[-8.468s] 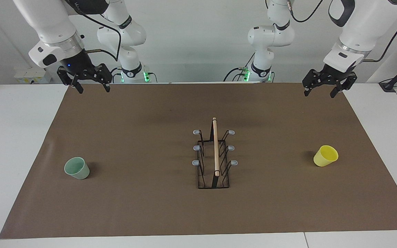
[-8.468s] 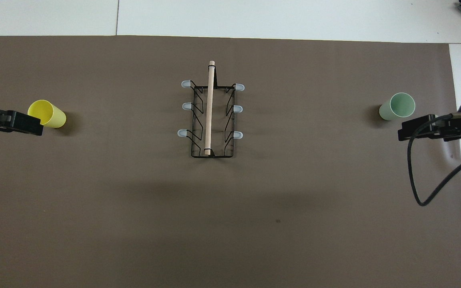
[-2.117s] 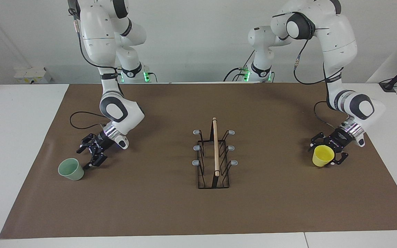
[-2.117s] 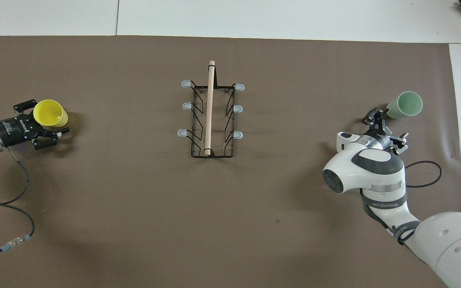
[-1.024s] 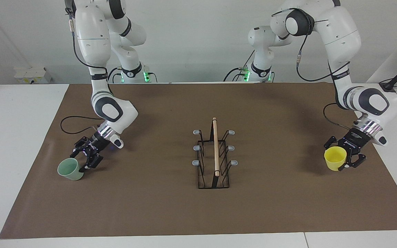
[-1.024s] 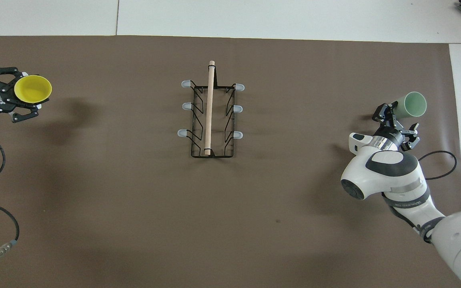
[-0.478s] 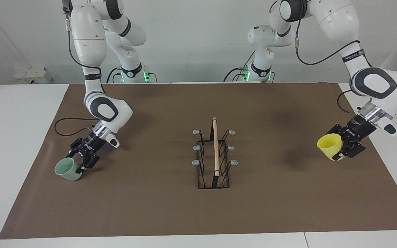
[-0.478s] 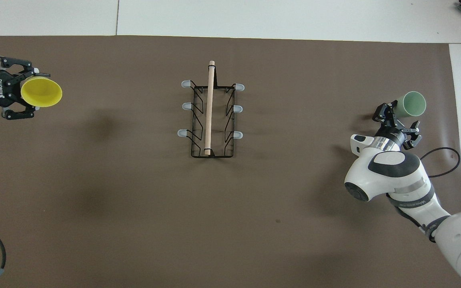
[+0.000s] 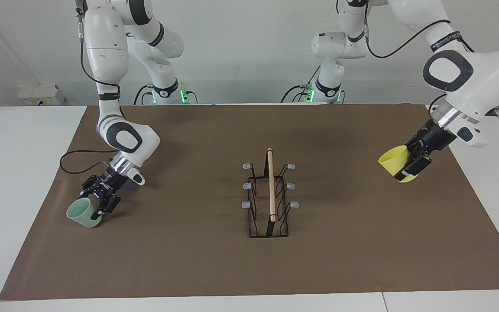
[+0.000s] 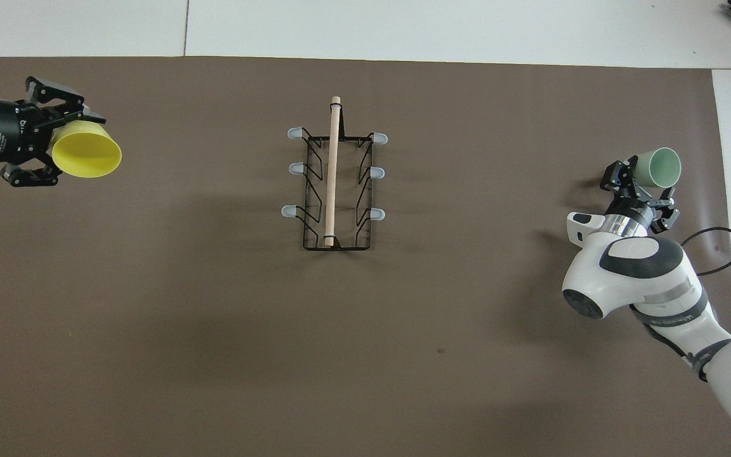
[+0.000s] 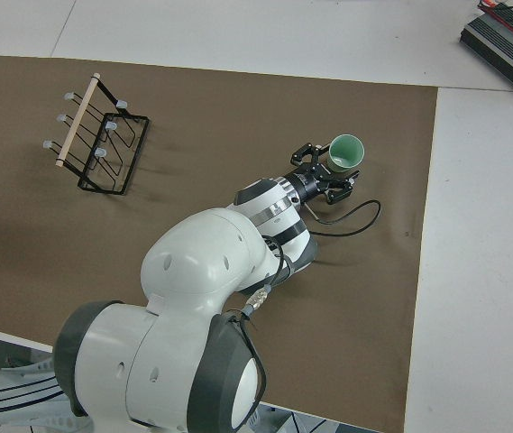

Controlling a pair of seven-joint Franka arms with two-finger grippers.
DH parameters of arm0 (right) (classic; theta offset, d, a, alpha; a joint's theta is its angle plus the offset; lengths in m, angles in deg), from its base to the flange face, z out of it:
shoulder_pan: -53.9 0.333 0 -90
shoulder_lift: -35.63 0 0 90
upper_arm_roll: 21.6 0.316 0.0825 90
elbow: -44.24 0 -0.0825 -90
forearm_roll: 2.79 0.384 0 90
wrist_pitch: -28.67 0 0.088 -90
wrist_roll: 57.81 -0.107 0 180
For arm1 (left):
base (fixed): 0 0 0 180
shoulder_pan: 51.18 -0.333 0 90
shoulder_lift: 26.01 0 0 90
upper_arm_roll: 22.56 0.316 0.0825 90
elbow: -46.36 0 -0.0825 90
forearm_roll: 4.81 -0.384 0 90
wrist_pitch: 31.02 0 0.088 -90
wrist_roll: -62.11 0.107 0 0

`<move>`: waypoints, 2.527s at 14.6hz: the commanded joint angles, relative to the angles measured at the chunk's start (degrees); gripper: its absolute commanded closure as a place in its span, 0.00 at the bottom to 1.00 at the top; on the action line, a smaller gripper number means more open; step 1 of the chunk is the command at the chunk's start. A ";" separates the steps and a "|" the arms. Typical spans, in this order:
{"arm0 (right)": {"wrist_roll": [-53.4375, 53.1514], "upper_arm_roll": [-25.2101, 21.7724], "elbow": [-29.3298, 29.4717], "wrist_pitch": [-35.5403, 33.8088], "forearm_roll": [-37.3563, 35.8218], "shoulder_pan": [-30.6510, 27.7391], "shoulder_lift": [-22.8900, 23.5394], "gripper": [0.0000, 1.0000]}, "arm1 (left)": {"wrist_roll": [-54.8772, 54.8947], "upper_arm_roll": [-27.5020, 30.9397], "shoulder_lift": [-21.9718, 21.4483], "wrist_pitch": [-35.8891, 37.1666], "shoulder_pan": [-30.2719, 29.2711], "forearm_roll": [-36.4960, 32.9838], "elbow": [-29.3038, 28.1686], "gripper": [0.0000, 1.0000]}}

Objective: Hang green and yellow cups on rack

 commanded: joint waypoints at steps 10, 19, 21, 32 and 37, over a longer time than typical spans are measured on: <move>-1.23 0.33 2.27 2.82 -2.97 -1.07 1.20 0.09 | -1.84 -21.88 -10.01 -34.57 -3.90 -18.32 -19.70 1.00; -0.97 0.24 2.88 3.70 -4.81 -1.15 1.55 0.33 | -2.27 -25.58 -8.88 -68.69 -3.81 -18.32 -33.69 1.00; -0.97 0.24 2.88 3.61 -4.73 -1.07 1.55 0.44 | -4.80 -25.67 -7.12 -80.33 -3.29 -18.15 -37.46 1.00; 11.50 -0.46 4.47 20.65 20.48 -1.86 -5.03 0.43 | -5.18 -31.29 -3.96 -85.60 -2.76 -18.06 -40.38 1.00; 12.04 -0.29 1.39 27.25 27.61 -2.91 -10.22 0.43 | -4.39 -32.00 -1.93 -85.60 -1.53 -18.32 -40.29 1.00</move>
